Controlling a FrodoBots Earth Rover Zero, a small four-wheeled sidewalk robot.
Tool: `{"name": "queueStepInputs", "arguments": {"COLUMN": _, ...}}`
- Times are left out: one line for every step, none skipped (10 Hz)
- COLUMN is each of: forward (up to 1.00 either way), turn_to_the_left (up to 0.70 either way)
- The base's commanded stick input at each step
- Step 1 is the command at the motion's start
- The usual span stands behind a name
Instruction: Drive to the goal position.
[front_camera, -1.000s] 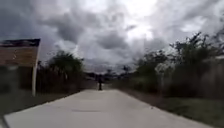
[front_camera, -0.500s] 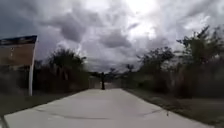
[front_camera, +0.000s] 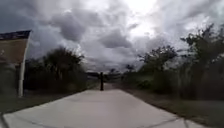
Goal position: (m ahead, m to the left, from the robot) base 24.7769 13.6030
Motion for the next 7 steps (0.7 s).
{"name": "queueStepInputs", "arguments": {"forward": 0.85, "turn_to_the_left": 0.0}}
{"name": "queueStepInputs", "arguments": {"forward": 0.85, "turn_to_the_left": 0.0}}
{"name": "queueStepInputs", "arguments": {"forward": 0.85, "turn_to_the_left": 0.0}}
{"name": "queueStepInputs", "arguments": {"forward": 0.85, "turn_to_the_left": 0.0}}
{"name": "queueStepInputs", "arguments": {"forward": 0.85, "turn_to_the_left": 0.0}}
{"name": "queueStepInputs", "arguments": {"forward": 0.85, "turn_to_the_left": 0.34}}
{"name": "queueStepInputs", "arguments": {"forward": 0.85, "turn_to_the_left": 0.21}}
